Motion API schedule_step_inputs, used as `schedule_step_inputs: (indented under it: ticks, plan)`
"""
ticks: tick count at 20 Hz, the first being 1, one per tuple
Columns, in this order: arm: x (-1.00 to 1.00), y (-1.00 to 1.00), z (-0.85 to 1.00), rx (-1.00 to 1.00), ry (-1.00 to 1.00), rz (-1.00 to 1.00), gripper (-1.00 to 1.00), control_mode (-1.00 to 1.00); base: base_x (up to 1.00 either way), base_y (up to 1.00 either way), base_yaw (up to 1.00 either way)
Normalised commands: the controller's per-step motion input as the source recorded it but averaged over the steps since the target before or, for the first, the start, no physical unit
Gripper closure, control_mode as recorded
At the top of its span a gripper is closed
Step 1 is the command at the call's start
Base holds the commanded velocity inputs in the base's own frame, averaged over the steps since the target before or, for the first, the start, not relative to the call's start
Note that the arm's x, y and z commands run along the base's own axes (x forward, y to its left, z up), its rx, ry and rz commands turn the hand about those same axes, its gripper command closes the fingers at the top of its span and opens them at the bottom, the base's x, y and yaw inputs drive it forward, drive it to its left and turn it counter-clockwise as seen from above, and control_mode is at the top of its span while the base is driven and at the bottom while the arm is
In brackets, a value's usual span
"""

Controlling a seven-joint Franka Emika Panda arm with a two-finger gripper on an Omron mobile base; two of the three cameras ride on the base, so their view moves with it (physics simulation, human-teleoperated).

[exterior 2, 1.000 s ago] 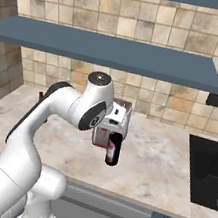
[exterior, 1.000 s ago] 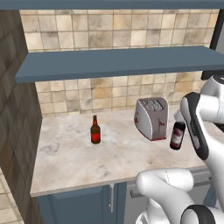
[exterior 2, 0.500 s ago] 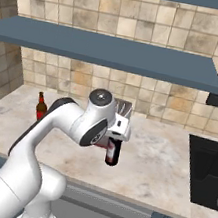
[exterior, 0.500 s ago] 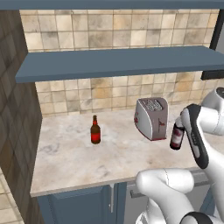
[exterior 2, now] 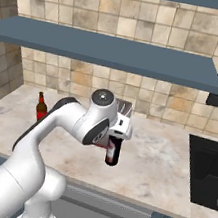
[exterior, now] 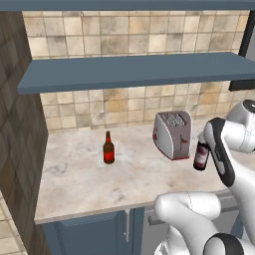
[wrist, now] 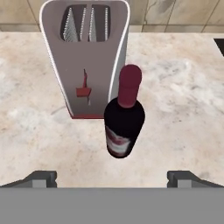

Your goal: Move the drinks to the dining counter.

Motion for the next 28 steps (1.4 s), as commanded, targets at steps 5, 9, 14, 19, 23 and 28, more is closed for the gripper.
schedule_step_inputs:
  ticks: [5,9,14,19,23,28]
  plan:
    - [0.12,0.00,-0.12,0.00,-0.02,0.00,-1.00,-1.00,0.00,0.00,0.00]
    - [0.33,-0.01,-0.21,-0.01,-0.04,0.00,-1.00,-1.00,0.00,0.00,0.00]
    - [0.21,-0.04,-0.21,-0.03,-0.07,0.00,-1.00,-1.00,0.00,0.00,0.00]
    - [0.04,-0.13,-0.02,0.01,0.00,0.00,-1.00,-1.00,0.00,0.00,0.00]
    - [0.10,-0.07,0.00,0.00,0.00,0.00,-1.00,-1.00,0.00,0.00,0.00]
    - [0.12,-0.01,0.00,0.00,0.00,0.00,-1.00,-1.00,0.00,0.00,0.00]
